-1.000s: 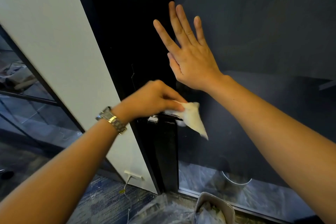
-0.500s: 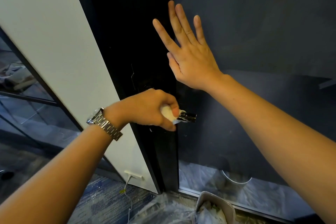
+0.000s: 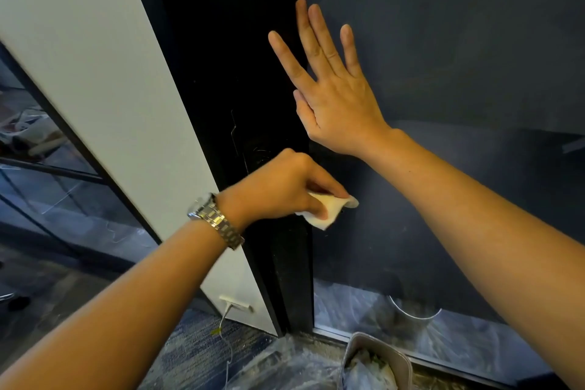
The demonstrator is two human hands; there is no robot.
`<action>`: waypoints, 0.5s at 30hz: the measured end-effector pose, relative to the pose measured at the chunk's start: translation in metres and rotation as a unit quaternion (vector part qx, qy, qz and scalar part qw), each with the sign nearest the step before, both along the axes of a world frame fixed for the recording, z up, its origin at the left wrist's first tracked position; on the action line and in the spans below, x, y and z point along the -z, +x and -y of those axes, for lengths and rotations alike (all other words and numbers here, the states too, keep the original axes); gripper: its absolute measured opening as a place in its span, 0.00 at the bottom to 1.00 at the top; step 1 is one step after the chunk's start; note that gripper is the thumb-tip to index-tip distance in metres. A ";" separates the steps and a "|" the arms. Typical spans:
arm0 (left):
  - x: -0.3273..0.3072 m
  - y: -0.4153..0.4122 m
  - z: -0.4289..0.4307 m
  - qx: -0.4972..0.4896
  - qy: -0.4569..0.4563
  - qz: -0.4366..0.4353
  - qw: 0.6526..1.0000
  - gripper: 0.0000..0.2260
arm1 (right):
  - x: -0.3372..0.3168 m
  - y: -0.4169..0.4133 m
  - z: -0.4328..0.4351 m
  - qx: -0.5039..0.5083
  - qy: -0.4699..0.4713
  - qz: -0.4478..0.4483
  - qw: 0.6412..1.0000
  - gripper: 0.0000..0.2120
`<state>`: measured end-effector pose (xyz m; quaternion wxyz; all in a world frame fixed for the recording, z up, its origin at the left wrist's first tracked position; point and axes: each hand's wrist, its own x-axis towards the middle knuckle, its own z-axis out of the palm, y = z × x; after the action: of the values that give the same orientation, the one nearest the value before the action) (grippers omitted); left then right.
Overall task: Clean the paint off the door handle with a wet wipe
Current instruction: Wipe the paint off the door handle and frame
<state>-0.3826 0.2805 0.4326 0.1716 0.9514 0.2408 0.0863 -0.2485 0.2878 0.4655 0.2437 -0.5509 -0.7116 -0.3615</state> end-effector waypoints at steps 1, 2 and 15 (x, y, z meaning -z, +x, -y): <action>0.003 0.002 0.003 0.003 0.010 0.011 1.000 0.15 | 0.000 0.000 0.000 -0.001 0.001 -0.001 1.000 0.28; 0.005 0.001 0.004 0.006 0.015 0.015 1.000 0.15 | 0.000 0.000 0.001 -0.001 0.000 -0.001 1.000 0.28; 0.013 0.015 0.012 0.051 -0.047 0.023 0.997 0.12 | 0.000 0.001 0.001 -0.001 -0.002 0.000 1.000 0.28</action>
<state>-0.3677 0.2689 0.4195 0.2257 0.9511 0.1918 0.0876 -0.2479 0.2866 0.4658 0.2429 -0.5506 -0.7131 -0.3596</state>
